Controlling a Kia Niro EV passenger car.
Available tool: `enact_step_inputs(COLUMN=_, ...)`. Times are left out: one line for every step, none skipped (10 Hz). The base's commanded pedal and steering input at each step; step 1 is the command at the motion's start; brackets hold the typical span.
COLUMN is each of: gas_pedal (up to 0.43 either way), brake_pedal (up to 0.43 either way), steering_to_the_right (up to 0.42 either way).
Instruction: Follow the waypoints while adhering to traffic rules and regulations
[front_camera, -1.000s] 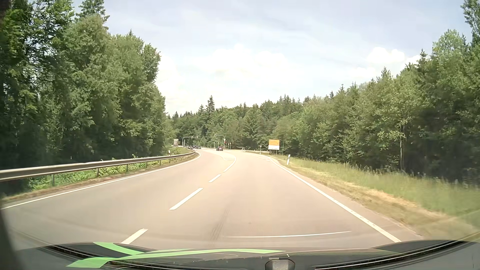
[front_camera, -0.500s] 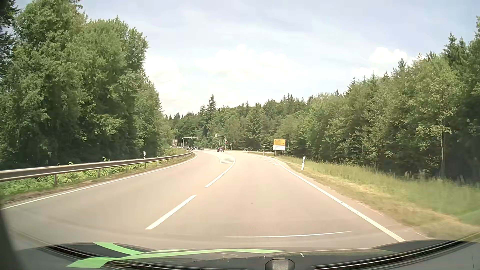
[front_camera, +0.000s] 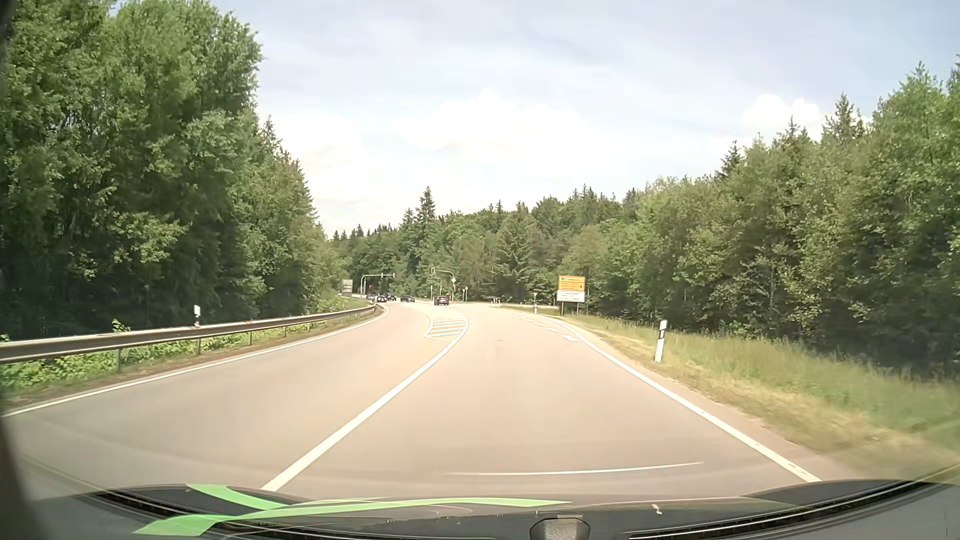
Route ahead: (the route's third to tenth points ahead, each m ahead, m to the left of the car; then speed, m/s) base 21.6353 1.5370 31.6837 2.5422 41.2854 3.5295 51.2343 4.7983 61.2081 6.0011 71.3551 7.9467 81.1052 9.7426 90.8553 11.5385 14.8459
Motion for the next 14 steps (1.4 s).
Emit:
enact_step_inputs(gas_pedal=0.000, brake_pedal=0.000, steering_to_the_right=-0.007)
enact_step_inputs(gas_pedal=0.000, brake_pedal=0.000, steering_to_the_right=-0.007)
enact_step_inputs(gas_pedal=0.000, brake_pedal=0.000, steering_to_the_right=-0.007)
enact_step_inputs(gas_pedal=0.000, brake_pedal=0.000, steering_to_the_right=-0.007)
enact_step_inputs(gas_pedal=0.000, brake_pedal=0.000, steering_to_the_right=-0.006)
enact_step_inputs(gas_pedal=0.000, brake_pedal=0.000, steering_to_the_right=-0.006)
enact_step_inputs(gas_pedal=0.000, brake_pedal=0.000, steering_to_the_right=-0.006)
enact_step_inputs(gas_pedal=0.000, brake_pedal=0.000, steering_to_the_right=-0.006)
enact_step_inputs(gas_pedal=0.000, brake_pedal=0.000, steering_to_the_right=-0.007)
enact_step_inputs(gas_pedal=0.000, brake_pedal=0.000, steering_to_the_right=-0.007)
enact_step_inputs(gas_pedal=0.000, brake_pedal=0.000, steering_to_the_right=-0.008)
enact_step_inputs(gas_pedal=0.000, brake_pedal=0.000, steering_to_the_right=-0.008)
enact_step_inputs(gas_pedal=0.000, brake_pedal=0.000, steering_to_the_right=-0.008)
enact_step_inputs(gas_pedal=0.000, brake_pedal=0.000, steering_to_the_right=-0.008)
